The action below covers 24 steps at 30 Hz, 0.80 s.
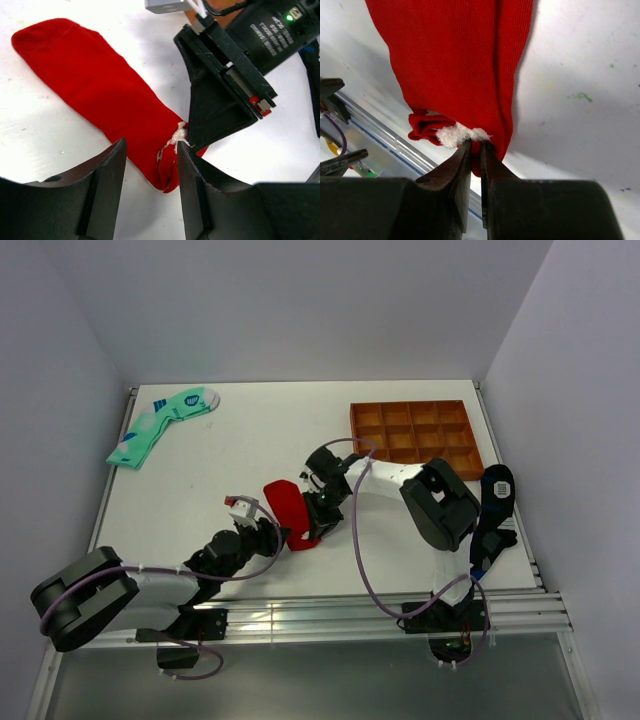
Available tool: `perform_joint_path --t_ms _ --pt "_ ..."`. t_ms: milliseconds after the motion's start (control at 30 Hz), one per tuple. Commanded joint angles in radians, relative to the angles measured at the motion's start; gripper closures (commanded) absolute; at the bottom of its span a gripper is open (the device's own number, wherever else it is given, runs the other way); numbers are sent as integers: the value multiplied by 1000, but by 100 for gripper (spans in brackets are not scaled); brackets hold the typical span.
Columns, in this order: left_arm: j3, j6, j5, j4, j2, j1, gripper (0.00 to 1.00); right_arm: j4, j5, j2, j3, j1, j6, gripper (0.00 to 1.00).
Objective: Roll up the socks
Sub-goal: Roll the sock at the center of the board.
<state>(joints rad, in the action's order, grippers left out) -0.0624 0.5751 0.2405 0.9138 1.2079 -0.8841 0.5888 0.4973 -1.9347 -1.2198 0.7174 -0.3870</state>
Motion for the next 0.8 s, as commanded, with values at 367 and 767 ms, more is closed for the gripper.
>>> perform_joint_path --t_ms 367,767 --pt "-14 -66 -150 165 131 -35 47 91 -36 -56 -60 -10 43 100" --pt "-43 -75 -122 172 199 -58 47 103 -37 -58 -75 -12 51 100"
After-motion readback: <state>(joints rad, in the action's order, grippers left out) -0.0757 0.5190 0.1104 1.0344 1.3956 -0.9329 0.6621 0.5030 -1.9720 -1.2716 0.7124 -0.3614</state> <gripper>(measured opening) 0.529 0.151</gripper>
